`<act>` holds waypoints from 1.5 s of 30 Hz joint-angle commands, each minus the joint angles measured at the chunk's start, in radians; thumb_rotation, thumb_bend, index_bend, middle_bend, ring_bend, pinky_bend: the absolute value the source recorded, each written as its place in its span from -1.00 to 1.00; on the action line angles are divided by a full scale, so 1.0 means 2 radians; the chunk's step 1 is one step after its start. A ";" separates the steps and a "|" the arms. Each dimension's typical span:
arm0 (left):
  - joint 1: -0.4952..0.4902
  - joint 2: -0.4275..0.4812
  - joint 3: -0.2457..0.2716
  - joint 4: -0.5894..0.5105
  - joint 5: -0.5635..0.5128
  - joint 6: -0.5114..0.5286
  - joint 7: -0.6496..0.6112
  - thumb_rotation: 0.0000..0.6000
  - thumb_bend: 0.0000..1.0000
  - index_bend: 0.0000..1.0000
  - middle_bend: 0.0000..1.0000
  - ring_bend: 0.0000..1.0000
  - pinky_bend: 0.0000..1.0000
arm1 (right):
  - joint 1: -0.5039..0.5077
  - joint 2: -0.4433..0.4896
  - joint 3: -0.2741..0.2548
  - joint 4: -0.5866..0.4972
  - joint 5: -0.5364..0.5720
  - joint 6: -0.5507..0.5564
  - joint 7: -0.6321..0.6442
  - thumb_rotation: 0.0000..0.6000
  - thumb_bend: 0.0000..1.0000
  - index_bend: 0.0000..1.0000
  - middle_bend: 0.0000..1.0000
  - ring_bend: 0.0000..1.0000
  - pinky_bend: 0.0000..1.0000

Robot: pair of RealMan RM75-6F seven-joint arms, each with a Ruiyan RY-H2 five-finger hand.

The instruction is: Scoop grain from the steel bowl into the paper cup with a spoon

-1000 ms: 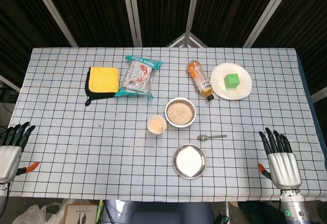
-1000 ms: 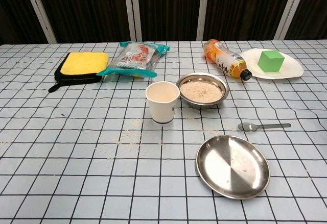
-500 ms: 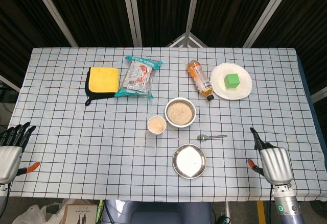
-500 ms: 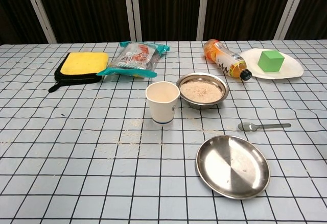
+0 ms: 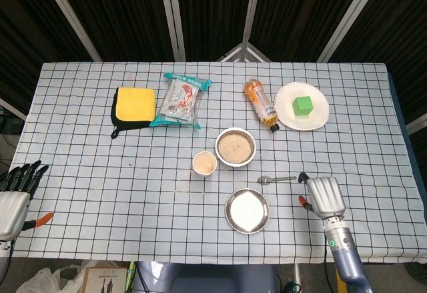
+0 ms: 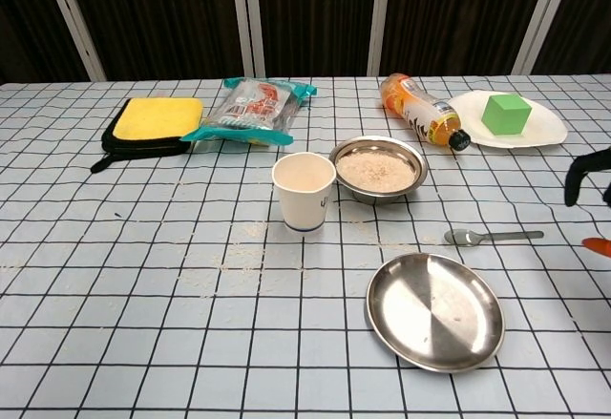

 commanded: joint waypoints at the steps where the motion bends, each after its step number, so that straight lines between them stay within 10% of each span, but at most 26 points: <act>1: -0.001 0.000 0.000 -0.001 -0.001 -0.001 0.000 1.00 -1.00 -1.00 -1.00 -1.00 -1.00 | 0.018 -0.027 0.011 0.018 0.027 -0.015 -0.024 1.00 -0.35 -0.07 0.77 0.93 1.00; 45: -0.001 -0.002 -0.003 -0.009 -0.016 -0.007 0.012 1.00 -1.00 -1.00 -1.00 -1.00 -1.00 | 0.084 -0.107 0.023 0.141 0.130 -0.039 -0.033 1.00 -0.21 0.04 0.77 0.93 1.00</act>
